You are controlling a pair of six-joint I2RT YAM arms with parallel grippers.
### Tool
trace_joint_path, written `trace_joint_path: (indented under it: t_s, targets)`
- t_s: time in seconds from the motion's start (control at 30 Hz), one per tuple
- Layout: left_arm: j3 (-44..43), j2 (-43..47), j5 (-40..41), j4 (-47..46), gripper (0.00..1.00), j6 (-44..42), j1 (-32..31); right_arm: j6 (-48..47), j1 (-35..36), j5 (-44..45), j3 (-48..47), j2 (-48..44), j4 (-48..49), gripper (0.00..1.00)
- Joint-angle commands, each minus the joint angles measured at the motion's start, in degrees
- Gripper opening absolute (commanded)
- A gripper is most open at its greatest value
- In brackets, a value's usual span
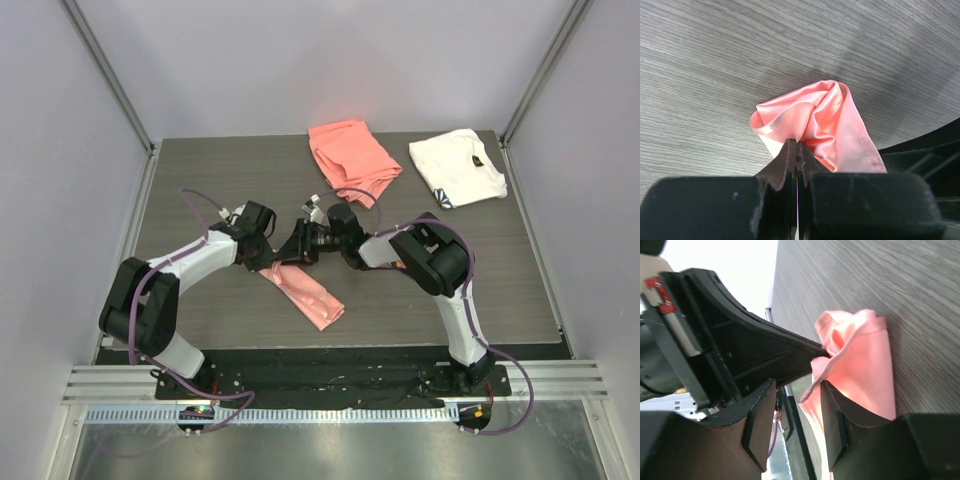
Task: Fold the napkin into a case and place the utensils inside
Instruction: Stuff the top corner of the smaller-rectangle-folded napkin into the folded napkin.
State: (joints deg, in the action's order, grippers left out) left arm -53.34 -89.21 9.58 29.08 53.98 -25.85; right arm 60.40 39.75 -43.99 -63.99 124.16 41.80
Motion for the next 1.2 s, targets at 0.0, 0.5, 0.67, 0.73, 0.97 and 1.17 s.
trace_joint_path:
  t_s: [0.0, 0.5, 0.67, 0.73, 0.97, 1.17]
  targets:
    - [0.43, 2.46, -1.23, -2.19, 0.00, 1.22, 0.18, 3.48, 0.16, -1.45, -2.28, 1.61, 8.10, 0.46]
    - [1.84, 3.16, -2.29, -3.42, 0.00, 2.54, 0.09, 11.76, 2.27, 1.10, -1.23, 7.68, 17.00, 0.49]
    - [3.42, 4.13, -1.50, -4.21, 0.00, 3.33, 0.18, 9.04, 1.83, 1.01, 0.97, 6.01, 17.18, 0.52]
    - [3.59, 4.30, -1.59, -4.12, 0.00, 3.68, 0.18, 8.42, 1.48, 1.44, 2.37, 5.22, 16.82, 0.52]
    - [4.03, 4.22, -1.76, -4.29, 0.00, 3.50, 0.45, 5.17, 0.95, 0.83, 5.71, 1.79, 15.86, 0.52]
    - [4.04, 4.04, -1.85, -4.21, 0.00, 3.50, 0.45, 2.18, 0.77, 1.18, 5.89, -0.49, 11.73, 0.47]
